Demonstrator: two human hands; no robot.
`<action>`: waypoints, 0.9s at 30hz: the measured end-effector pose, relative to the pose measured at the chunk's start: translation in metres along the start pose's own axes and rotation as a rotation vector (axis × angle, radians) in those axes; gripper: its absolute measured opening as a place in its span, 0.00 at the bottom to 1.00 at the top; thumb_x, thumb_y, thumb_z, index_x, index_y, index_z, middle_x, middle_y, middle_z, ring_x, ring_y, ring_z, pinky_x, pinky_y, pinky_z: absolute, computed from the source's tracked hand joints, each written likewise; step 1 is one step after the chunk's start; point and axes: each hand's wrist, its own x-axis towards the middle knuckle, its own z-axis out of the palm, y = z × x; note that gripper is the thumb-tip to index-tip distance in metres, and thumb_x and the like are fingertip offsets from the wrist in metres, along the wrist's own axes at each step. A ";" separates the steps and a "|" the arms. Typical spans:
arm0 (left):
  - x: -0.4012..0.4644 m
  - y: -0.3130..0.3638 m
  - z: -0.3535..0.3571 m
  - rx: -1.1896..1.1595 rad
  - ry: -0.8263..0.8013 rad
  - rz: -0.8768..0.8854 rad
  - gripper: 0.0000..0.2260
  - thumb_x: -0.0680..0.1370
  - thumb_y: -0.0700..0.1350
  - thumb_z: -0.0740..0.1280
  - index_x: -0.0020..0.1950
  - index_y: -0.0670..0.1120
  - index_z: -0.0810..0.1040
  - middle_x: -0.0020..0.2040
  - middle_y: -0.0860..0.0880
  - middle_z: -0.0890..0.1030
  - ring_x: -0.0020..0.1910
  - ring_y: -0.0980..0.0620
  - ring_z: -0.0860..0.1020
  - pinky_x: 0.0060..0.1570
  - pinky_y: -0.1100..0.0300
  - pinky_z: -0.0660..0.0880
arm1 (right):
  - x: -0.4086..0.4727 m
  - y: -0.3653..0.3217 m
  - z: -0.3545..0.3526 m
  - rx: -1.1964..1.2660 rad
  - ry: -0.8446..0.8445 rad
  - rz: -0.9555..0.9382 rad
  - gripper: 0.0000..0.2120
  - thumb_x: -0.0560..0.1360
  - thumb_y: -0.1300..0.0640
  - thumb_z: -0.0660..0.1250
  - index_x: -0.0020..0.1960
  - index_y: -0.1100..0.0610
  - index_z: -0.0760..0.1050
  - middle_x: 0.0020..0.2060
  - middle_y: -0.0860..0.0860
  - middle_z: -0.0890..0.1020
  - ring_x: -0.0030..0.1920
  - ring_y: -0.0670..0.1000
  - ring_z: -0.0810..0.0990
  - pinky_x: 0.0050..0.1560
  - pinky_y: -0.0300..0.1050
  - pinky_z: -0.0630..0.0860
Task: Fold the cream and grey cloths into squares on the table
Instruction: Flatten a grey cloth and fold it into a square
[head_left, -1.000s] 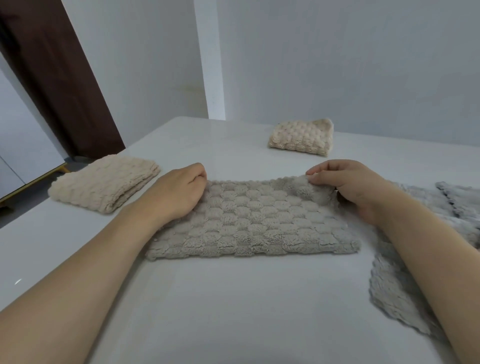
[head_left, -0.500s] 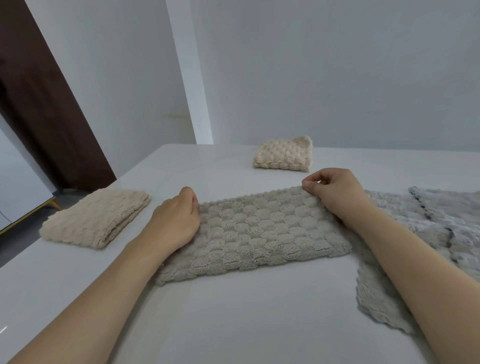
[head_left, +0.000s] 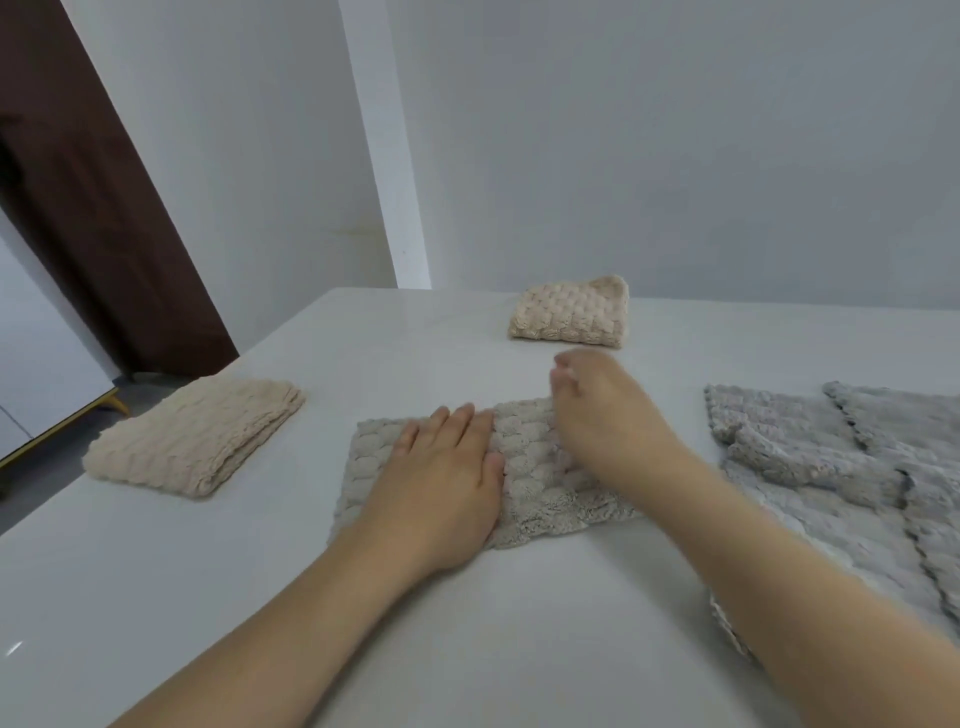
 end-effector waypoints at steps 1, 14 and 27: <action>0.001 -0.002 0.003 0.041 -0.092 -0.042 0.25 0.84 0.54 0.44 0.81 0.50 0.50 0.80 0.51 0.52 0.79 0.51 0.48 0.77 0.53 0.44 | -0.005 0.004 0.012 -0.134 -0.108 -0.009 0.22 0.83 0.50 0.47 0.73 0.59 0.63 0.73 0.55 0.65 0.72 0.56 0.64 0.71 0.50 0.59; 0.000 -0.021 -0.028 0.361 -0.219 -0.191 0.29 0.82 0.59 0.39 0.81 0.49 0.42 0.81 0.51 0.40 0.79 0.51 0.38 0.76 0.46 0.37 | -0.005 0.009 0.010 -0.554 -0.203 -0.024 0.28 0.82 0.46 0.39 0.79 0.56 0.42 0.78 0.52 0.42 0.78 0.54 0.38 0.74 0.59 0.34; -0.011 -0.006 -0.045 0.262 -0.451 -0.073 0.33 0.81 0.65 0.45 0.80 0.51 0.39 0.80 0.52 0.36 0.79 0.52 0.38 0.76 0.47 0.39 | -0.007 0.005 0.011 -0.503 -0.324 -0.105 0.27 0.83 0.45 0.39 0.79 0.51 0.41 0.78 0.48 0.40 0.78 0.52 0.39 0.76 0.55 0.37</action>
